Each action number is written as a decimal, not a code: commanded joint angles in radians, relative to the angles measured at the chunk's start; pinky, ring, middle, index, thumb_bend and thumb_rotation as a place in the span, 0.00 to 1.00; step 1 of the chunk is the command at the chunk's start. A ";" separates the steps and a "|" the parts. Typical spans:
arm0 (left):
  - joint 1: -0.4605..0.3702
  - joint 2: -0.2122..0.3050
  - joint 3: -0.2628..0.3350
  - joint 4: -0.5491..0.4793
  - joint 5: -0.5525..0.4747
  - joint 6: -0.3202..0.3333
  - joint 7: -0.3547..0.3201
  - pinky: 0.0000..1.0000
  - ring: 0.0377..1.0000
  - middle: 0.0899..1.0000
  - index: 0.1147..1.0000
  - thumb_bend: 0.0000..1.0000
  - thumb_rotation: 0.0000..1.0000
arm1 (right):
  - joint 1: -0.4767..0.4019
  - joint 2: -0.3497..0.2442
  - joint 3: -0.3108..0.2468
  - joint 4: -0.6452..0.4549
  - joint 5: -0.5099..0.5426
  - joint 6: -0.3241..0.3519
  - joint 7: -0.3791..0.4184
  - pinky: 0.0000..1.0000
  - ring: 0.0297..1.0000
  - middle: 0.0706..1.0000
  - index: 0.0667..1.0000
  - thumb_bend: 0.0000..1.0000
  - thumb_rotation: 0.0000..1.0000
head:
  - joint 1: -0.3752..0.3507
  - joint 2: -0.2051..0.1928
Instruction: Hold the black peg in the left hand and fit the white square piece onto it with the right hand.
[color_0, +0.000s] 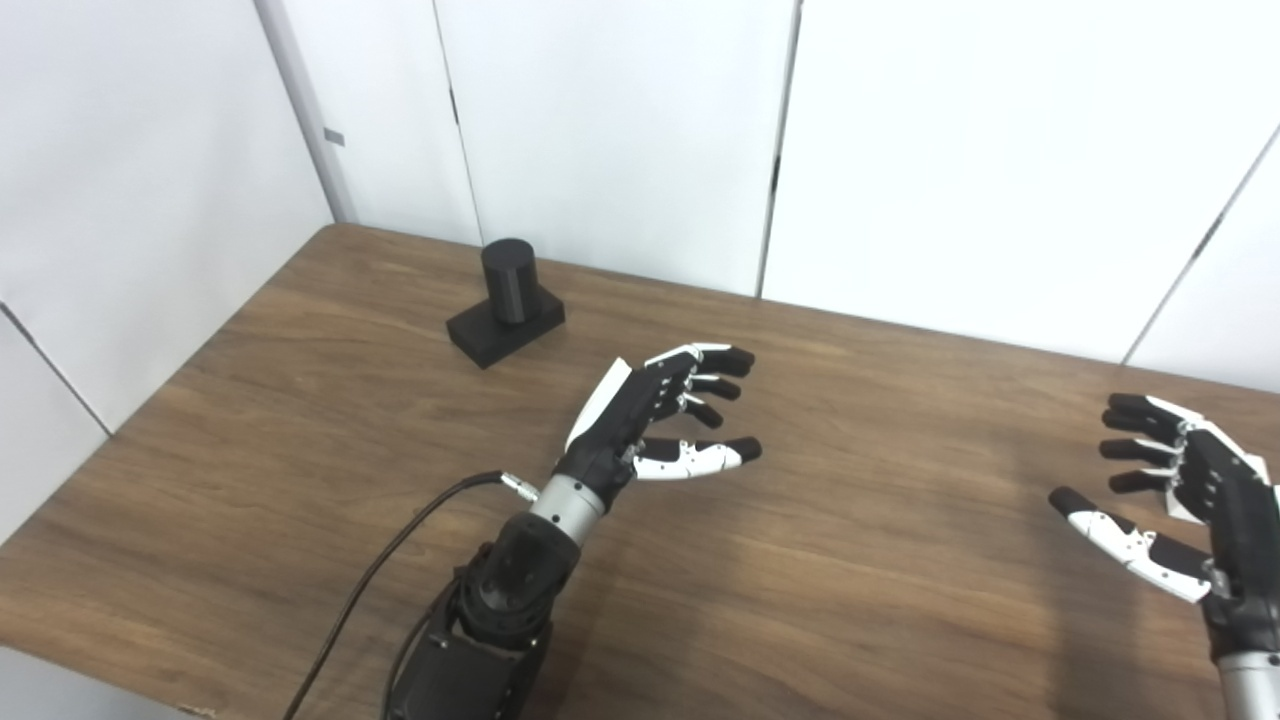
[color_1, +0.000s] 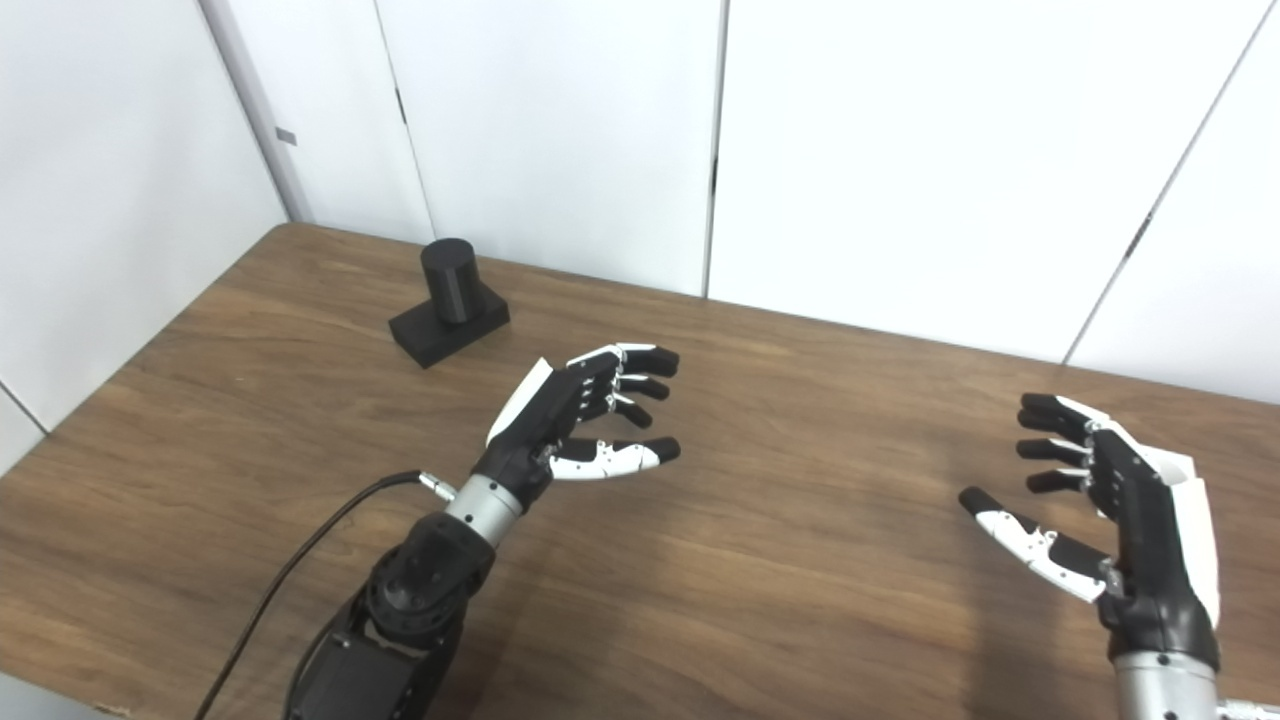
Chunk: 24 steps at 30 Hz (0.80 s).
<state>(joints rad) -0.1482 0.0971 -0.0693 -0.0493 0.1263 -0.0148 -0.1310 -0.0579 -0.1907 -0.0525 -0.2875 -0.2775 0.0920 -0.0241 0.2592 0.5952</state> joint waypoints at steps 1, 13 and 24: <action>-0.031 0.005 0.000 -0.042 0.005 -0.022 0.011 0.60 0.72 0.76 0.71 0.69 0.07 | -0.031 0.000 -0.006 -0.042 0.001 -0.008 -0.004 0.53 0.65 0.69 0.70 0.48 0.00 | 0.002 0.000; -0.072 0.059 0.052 -0.087 0.077 0.006 0.054 0.59 0.69 0.74 0.68 0.71 0.14 | -0.035 0.001 -0.004 -0.044 0.004 -0.008 0.000 0.52 0.64 0.69 0.69 0.48 0.00 | 0.011 -0.009; -0.156 0.221 0.071 -0.097 0.202 0.140 0.024 0.63 0.76 0.78 0.70 0.76 0.22 | -0.038 -0.004 -0.006 -0.053 0.005 0.012 0.005 0.53 0.64 0.69 0.70 0.47 0.00 | 0.019 -0.019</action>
<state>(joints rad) -0.2609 0.3019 -0.0094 -0.1193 0.3188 0.1255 -0.1176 -0.0613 -0.1883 -0.0527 -0.2937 -0.2685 0.1136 -0.0148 0.2777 0.5753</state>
